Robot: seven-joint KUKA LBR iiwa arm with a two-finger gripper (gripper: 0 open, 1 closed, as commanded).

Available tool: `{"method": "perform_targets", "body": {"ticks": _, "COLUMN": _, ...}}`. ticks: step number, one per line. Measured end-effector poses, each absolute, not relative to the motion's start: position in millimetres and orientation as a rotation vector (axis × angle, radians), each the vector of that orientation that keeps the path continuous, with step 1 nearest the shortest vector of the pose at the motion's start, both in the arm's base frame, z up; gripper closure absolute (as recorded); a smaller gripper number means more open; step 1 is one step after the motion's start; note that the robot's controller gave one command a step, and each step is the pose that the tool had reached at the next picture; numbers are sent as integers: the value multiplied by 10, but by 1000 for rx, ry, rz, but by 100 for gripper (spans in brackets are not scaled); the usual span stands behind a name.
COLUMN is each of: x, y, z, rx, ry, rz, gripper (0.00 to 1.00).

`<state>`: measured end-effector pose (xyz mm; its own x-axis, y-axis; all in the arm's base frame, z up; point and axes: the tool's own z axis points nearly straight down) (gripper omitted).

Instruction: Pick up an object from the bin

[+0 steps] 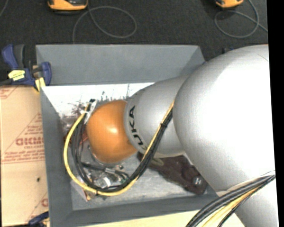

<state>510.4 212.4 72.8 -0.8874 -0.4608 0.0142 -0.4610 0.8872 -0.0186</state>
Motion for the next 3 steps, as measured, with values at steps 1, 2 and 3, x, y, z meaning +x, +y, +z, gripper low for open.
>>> {"method": "perform_targets", "body": {"ticks": 1, "x": 5068, "y": 2293, "z": 1650, "rx": 811, "ry": -3027, "rz": 32, "gripper": 100}}
{"method": "perform_targets", "body": {"ticks": 2, "x": 5067, "y": 2295, "z": 1650, "rx": 810, "ry": -3027, "rz": 32, "gripper": 100}}
{"method": "perform_targets", "body": {"ticks": 3, "x": 5051, "y": 2199, "z": 2189, "rx": 836, "ry": -3015, "rz": 33, "gripper": 100}}
